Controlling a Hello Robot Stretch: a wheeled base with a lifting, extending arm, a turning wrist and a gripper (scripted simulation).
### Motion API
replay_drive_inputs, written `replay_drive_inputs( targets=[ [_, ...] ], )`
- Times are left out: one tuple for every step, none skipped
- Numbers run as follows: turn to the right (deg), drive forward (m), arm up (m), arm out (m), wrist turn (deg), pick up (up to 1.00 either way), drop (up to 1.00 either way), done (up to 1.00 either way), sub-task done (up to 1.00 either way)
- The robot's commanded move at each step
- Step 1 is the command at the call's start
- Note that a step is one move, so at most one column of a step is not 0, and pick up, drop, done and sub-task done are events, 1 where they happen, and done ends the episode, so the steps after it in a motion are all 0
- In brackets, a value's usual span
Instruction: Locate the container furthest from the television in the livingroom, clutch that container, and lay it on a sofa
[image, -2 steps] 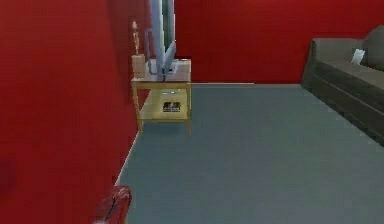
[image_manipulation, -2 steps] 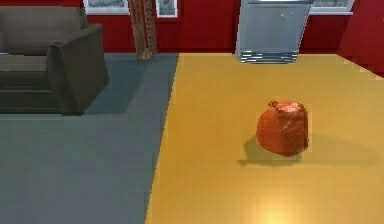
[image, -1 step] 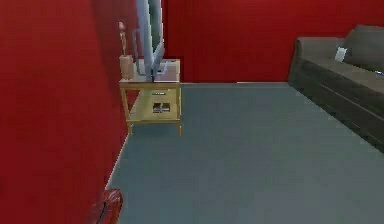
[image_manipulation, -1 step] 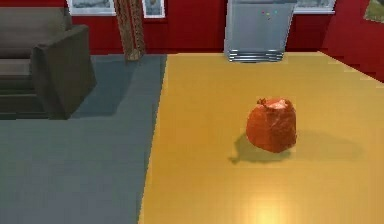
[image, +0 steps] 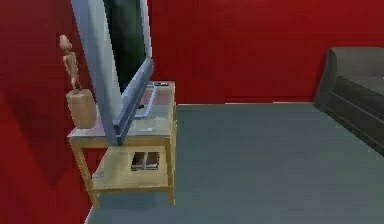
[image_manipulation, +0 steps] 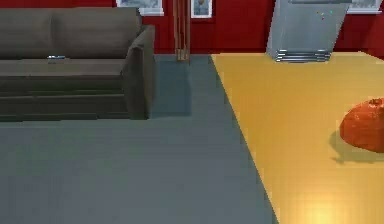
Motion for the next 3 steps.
replay_drive_inputs(
  targets=[
    [0.0, 0.15, 0.00, 0.00, 0.0, 0.00, 0.00, 0.00, 0.00],
    [45.0, 0.00, 0.00, 0.00, 0.0, 0.00, 0.00, 0.00, 0.00],
    [45.0, 0.00, 0.00, 0.00, 0.0, 0.00, 0.00, 0.00, 0.00]
  ],
)
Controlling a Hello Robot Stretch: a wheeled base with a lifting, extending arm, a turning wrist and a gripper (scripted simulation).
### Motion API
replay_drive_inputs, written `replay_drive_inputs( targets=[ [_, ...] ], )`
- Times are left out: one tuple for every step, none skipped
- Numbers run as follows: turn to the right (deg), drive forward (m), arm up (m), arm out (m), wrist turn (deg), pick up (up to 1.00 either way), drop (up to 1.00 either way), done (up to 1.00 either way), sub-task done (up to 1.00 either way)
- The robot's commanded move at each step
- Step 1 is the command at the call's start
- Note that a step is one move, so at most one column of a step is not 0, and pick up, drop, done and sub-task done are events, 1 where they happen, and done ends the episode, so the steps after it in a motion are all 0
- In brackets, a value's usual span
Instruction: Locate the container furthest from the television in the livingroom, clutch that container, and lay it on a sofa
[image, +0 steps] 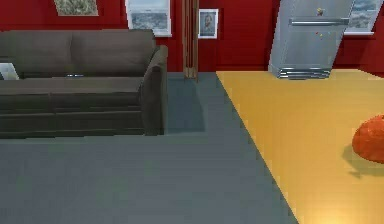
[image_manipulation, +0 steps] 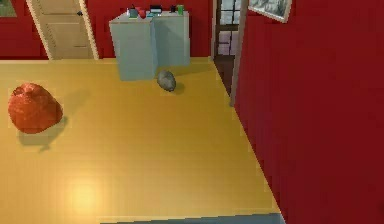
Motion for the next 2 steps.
replay_drive_inputs(
  targets=[
    [6.0, 0.00, 0.00, 0.00, 0.0, 0.00, 0.00, 0.00, 0.00],
    [0.0, 1.00, 0.00, 0.00, 0.0, 0.00, 0.00, 0.00, 0.00]
  ],
)
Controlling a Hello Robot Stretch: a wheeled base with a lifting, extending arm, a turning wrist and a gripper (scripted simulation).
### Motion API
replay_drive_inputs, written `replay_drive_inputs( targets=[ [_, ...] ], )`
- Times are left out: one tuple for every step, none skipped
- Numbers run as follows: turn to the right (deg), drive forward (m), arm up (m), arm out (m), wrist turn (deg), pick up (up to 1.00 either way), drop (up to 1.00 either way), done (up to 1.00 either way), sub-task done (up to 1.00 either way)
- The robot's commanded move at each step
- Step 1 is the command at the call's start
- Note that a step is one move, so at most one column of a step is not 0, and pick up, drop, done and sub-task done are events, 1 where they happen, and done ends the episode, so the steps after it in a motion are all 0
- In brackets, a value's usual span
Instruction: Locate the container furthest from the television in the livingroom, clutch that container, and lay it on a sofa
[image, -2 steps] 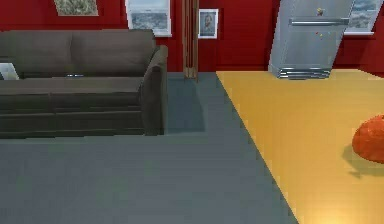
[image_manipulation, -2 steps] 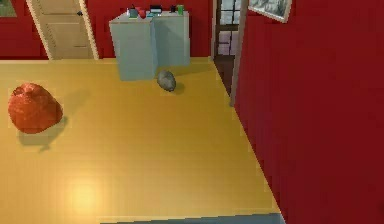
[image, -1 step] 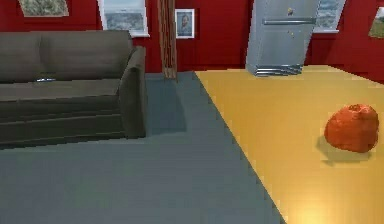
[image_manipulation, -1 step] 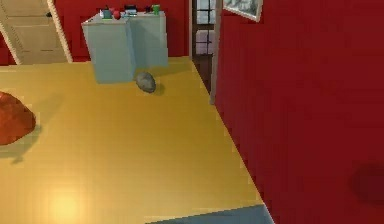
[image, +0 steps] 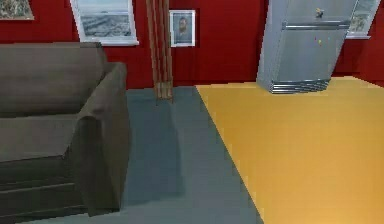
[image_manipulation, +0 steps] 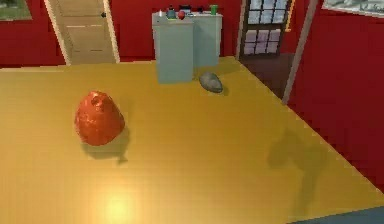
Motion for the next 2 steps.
replay_drive_inputs(
  targets=[
    [0.0, 0.95, 0.00, 0.00, 0.0, 0.00, 0.00, 0.00, 0.00],
    [-15.0, 0.00, 0.00, 0.00, 0.0, 0.00, 0.00, 0.00, 0.00]
  ],
)
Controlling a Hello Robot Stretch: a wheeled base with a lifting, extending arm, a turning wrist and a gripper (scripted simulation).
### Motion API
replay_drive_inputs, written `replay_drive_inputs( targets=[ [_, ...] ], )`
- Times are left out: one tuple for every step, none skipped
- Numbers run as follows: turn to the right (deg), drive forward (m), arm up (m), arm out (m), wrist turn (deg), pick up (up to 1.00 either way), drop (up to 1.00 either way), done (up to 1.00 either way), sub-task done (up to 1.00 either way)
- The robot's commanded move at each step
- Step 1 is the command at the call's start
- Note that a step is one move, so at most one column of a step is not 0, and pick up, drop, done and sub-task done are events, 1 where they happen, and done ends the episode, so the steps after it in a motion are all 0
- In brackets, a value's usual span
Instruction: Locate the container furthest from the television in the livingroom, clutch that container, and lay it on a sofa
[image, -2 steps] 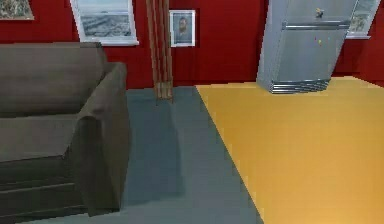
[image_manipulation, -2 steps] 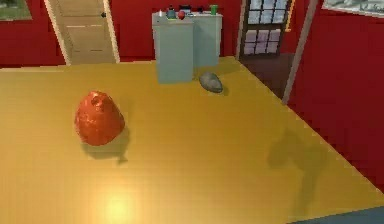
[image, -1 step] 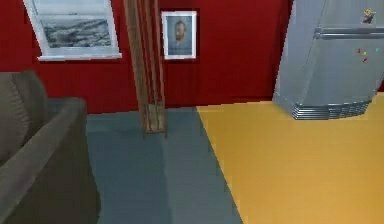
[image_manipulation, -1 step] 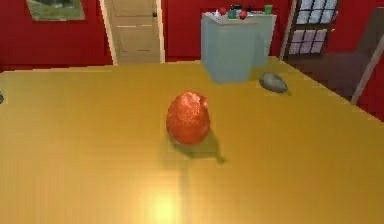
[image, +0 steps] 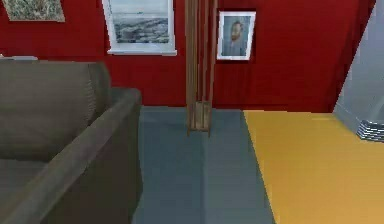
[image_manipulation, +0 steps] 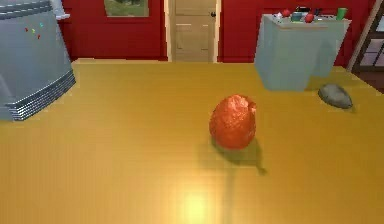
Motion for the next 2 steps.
replay_drive_inputs(
  targets=[
    [0.0, 1.00, 0.00, 0.00, 0.0, 0.00, 0.00, 0.00, 0.00],
    [-6.0, 0.00, 0.00, 0.00, 0.0, 0.00, 0.00, 0.00, 0.00]
  ],
)
